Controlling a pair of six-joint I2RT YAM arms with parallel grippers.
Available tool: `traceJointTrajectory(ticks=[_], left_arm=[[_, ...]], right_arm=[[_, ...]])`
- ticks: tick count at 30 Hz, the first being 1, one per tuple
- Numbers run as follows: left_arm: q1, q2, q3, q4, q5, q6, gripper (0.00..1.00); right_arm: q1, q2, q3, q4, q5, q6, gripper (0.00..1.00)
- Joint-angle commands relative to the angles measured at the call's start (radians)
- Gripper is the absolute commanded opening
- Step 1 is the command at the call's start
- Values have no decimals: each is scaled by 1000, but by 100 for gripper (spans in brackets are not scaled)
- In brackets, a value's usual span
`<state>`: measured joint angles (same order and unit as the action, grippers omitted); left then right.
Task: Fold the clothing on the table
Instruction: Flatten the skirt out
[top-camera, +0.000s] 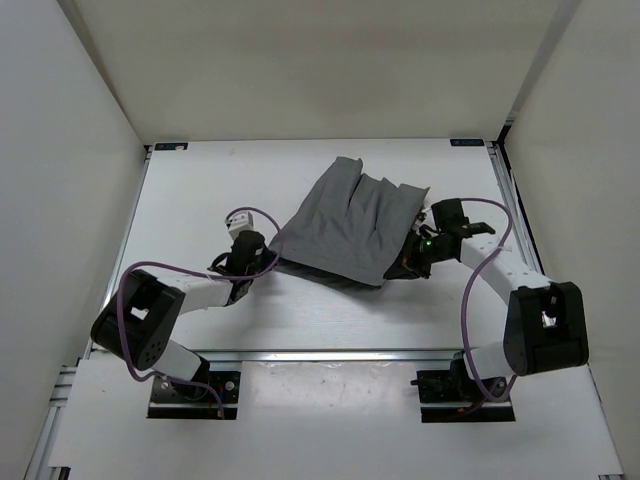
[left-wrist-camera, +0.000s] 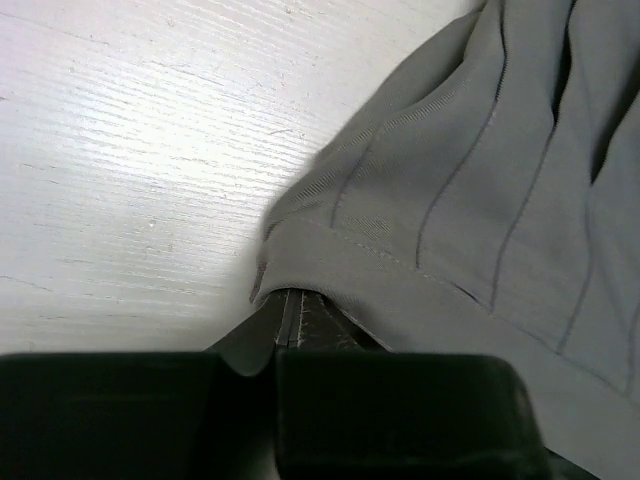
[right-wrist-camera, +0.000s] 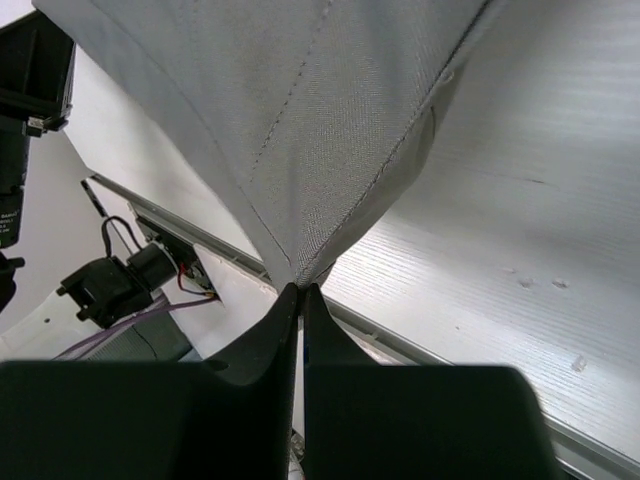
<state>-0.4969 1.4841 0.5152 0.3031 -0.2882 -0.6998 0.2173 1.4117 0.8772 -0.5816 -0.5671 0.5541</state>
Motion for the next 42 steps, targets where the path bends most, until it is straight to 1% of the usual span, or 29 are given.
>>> traceJointTrajectory(ticks=[1, 8, 12, 16, 18, 21, 22, 29, 31, 32, 33, 34, 35, 36, 37, 39, 40, 42], left_arm=[[-17, -1, -6, 4, -72, 49, 0], [-80, -22, -86, -18, -82, 62, 0], [-103, -31, -99, -56, -109, 97, 0], [-130, -22, -55, -120, -146, 112, 0], [-143, -9, -34, -137, -152, 128, 0], [-161, 33, 12, -177, -172, 140, 0], [-164, 50, 19, -185, -177, 144, 0], [-212, 122, 77, -237, -200, 189, 0], [-220, 128, 108, -274, -165, 221, 0], [-215, 122, 126, -283, -108, 229, 0], [-206, 111, 143, -303, -13, 233, 0], [-184, 96, 147, -350, 33, 221, 5], [-161, 78, 166, -378, 129, 217, 7], [-152, 62, 189, -406, 192, 198, 12], [-147, 30, 195, -438, 204, 200, 17], [-181, -36, 215, -496, 198, 207, 24], [-184, -56, 224, -521, 202, 204, 29], [-167, -109, 229, -553, 253, 194, 35]], right_arm=[[-42, -57, -42, -6, -39, 4, 0], [-113, -149, -151, 57, -60, 76, 0], [-124, -198, -199, 68, -28, 124, 0], [-157, -258, -221, 48, 24, 159, 0], [-185, -285, -231, 13, 76, 171, 1], [-216, -333, -242, -30, 105, 178, 0], [-245, -342, -245, -34, 110, 182, 0], [-263, -355, -257, -112, 164, 162, 0], [-266, -365, -268, -103, 158, 164, 0], [-266, -364, -271, -103, 153, 165, 0], [-266, -367, -276, -103, 151, 168, 0], [-263, -364, -276, -92, 151, 170, 0], [-260, -361, -276, -92, 154, 168, 0], [-257, -358, -274, -90, 157, 167, 0], [-256, -353, -280, -89, 154, 170, 0], [-256, -356, -277, -80, 148, 173, 0], [-256, -356, -285, -75, 144, 173, 0], [-254, -349, -280, -70, 141, 179, 0]])
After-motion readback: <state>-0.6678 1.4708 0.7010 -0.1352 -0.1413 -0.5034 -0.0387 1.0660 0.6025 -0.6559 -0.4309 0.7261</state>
